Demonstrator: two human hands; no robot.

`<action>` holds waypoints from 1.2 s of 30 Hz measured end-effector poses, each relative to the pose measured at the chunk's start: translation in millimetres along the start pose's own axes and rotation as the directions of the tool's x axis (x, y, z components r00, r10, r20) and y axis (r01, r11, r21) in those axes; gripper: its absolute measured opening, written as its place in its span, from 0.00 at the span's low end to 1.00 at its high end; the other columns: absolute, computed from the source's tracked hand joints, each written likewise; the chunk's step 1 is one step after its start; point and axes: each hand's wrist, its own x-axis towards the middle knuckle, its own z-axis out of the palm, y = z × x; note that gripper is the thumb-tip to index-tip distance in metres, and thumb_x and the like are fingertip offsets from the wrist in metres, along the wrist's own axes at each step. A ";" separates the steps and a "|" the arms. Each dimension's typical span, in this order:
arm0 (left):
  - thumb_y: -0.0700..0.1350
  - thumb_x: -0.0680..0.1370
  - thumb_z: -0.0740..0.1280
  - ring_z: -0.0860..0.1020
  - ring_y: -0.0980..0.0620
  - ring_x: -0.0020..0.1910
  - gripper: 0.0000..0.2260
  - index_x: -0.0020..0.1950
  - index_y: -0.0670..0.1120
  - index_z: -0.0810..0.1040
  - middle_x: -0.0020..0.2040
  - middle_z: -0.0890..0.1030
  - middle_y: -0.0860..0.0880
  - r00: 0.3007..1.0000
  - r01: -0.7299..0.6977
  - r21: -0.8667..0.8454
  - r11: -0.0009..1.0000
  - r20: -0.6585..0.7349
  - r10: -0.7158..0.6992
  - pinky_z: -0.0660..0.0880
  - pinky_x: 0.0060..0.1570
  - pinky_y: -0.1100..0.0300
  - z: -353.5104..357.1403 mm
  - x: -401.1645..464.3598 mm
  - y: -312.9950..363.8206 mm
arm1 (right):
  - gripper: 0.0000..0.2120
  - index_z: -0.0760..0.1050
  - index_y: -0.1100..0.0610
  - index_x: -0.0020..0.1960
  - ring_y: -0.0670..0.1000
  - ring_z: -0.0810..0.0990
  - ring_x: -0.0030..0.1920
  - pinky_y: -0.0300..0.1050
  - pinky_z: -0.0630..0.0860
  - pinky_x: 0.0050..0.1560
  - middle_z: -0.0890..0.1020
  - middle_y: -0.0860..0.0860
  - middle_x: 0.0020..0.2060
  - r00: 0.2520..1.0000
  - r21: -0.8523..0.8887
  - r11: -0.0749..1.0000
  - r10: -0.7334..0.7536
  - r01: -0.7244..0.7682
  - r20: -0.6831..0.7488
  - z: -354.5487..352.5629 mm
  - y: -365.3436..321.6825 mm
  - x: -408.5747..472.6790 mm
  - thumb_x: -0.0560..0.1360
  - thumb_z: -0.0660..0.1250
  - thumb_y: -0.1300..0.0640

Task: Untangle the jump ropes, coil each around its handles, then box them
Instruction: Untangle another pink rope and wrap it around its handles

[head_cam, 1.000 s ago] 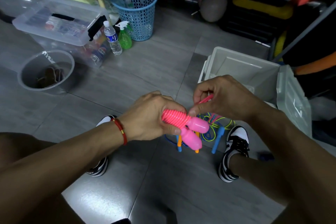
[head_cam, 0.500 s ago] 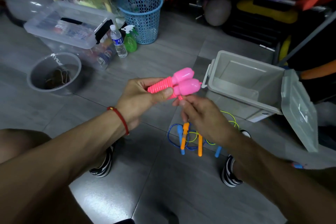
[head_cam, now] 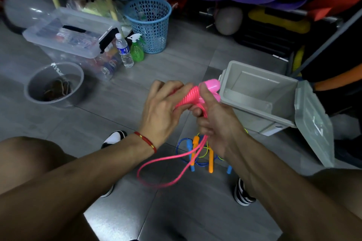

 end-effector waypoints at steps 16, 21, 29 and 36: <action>0.48 0.76 0.73 0.78 0.52 0.36 0.15 0.61 0.44 0.78 0.44 0.83 0.48 0.737 0.618 -0.476 0.626 0.628 -0.250 0.76 0.36 0.56 -30.6 7.3 -13.5 | 0.19 0.75 0.54 0.31 0.42 0.66 0.24 0.36 0.65 0.30 0.72 0.44 0.22 0.874 -0.553 0.687 -0.445 0.472 0.193 -19.3 12.4 3.4 0.80 0.66 0.50; 0.54 0.73 0.74 0.81 0.50 0.43 0.17 0.59 0.55 0.78 0.43 0.83 0.52 0.826 0.506 -0.188 0.842 0.387 -0.410 0.79 0.45 0.53 -19.1 2.9 -9.4 | 0.20 0.81 0.59 0.39 0.44 0.66 0.26 0.41 0.65 0.31 0.73 0.47 0.26 0.949 -0.483 0.828 -0.315 0.286 0.021 2.6 22.5 3.9 0.80 0.65 0.45; 0.48 0.74 0.73 0.78 0.43 0.49 0.28 0.73 0.47 0.72 0.50 0.78 0.45 0.974 0.119 -0.081 0.990 0.205 -0.101 0.76 0.52 0.49 -6.0 -3.5 7.7 | 0.17 0.72 0.53 0.35 0.43 0.58 0.22 0.37 0.55 0.20 0.66 0.49 0.27 0.991 0.038 0.996 -0.081 0.086 -0.108 11.0 3.0 1.8 0.74 0.74 0.44; 0.48 0.79 0.65 0.78 0.48 0.42 0.18 0.67 0.43 0.76 0.52 0.84 0.41 0.668 0.739 -0.609 0.290 0.717 -0.197 0.74 0.36 0.59 -33.6 8.6 -4.7 | 0.18 0.77 0.52 0.31 0.39 0.67 0.21 0.29 0.65 0.26 0.71 0.40 0.19 0.904 -0.218 0.891 -0.342 0.398 0.255 -7.8 -13.9 1.1 0.80 0.67 0.58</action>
